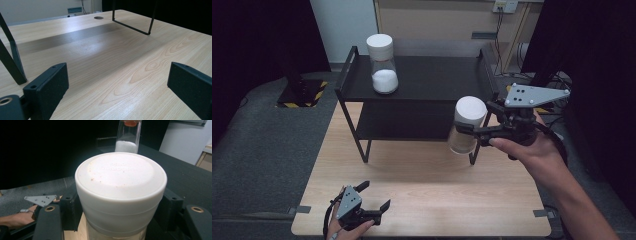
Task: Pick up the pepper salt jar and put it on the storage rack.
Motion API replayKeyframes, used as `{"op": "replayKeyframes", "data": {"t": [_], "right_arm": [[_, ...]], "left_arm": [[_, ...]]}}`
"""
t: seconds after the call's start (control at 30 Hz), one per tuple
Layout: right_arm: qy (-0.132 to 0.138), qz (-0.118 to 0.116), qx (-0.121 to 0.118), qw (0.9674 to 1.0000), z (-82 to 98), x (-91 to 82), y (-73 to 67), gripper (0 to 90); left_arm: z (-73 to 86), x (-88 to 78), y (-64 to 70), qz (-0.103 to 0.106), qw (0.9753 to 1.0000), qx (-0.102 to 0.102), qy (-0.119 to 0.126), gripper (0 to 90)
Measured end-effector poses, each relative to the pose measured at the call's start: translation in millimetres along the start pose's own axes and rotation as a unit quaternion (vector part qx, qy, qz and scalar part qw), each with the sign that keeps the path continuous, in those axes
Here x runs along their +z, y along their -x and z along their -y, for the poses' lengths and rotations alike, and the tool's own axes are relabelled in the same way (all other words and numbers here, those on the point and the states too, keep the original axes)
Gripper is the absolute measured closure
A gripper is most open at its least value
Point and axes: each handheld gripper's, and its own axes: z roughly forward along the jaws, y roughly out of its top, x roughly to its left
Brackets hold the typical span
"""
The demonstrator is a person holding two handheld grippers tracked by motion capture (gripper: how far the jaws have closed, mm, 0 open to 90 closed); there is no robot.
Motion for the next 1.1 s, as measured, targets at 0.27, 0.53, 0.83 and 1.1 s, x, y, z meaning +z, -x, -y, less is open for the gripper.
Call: {"op": "replayKeyframes", "data": {"t": [0.27, 0.53, 0.83, 1.1], "right_arm": [[0.004, 0.001, 0.001, 1.0000, -13.0, 3.4, 5.7, 34.9], [0.015, 0.005, 0.017, 0.9997, -23.4, 4.3, 18.0, 34.8], [0.024, 0.013, 0.034, 0.9991, -33.6, 6.6, 29.7, 34.9], [0.025, 0.022, 0.037, 0.9988, -46.8, 14.6, 38.6, 34.9]], "left_arm": [[0.5, -0.9, -0.6, -0.002, 1.0000, 0.003, -0.003, 2.8], [-0.9, 1.2, 2.5, 0.006, 0.9999, 0.010, -0.008, 2.8], [-3.1, -0.1, 2.8, 0.006, 0.9998, 0.016, -0.008, 2.7], [-2.5, -0.5, 1.3, 0.007, 0.9998, 0.014, -0.009, 2.7]]}}
